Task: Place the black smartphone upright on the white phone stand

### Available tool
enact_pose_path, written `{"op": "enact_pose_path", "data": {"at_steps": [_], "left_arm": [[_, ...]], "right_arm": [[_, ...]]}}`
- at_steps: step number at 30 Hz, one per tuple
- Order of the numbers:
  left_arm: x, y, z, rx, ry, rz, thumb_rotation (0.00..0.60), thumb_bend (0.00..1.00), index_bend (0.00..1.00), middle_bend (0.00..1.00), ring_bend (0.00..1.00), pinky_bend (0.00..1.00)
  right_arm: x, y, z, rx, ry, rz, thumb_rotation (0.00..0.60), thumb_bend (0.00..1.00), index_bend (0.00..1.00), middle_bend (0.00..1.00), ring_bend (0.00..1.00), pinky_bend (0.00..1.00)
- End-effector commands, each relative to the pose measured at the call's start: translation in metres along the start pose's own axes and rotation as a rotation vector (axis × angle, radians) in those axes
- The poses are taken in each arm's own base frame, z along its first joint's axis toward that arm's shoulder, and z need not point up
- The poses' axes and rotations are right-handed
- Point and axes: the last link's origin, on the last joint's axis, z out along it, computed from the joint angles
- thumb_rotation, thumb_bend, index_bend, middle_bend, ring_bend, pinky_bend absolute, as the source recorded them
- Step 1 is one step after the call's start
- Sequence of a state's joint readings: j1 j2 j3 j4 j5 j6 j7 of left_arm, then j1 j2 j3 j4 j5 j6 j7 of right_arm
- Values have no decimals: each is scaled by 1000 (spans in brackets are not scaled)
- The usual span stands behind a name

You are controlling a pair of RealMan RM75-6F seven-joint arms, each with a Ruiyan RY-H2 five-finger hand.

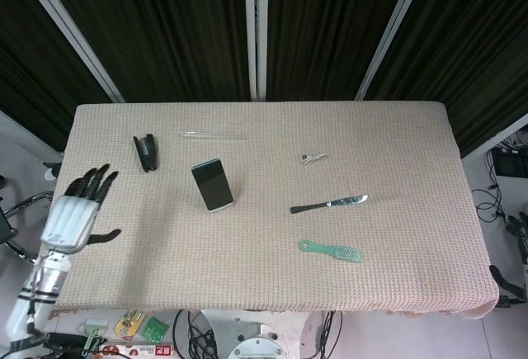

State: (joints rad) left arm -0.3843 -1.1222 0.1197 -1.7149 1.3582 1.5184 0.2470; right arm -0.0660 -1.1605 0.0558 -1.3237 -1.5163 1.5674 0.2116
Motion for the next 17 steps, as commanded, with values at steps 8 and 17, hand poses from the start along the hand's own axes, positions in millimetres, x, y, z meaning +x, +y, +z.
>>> {"op": "enact_pose_path", "data": {"at_steps": [8,17], "left_arm": [[-51,-35,-113,102,-12,-54,488,13,0,17,54,201],[-48,-34,-108,78,19,18,492,16,0,17,54,201]], "right_arm": [[-5,-14,0,53,-9,1,600,147,0,0,0,0],[-5,-27,4,81,-19,-6,600,151,0,0,0,0]]}}
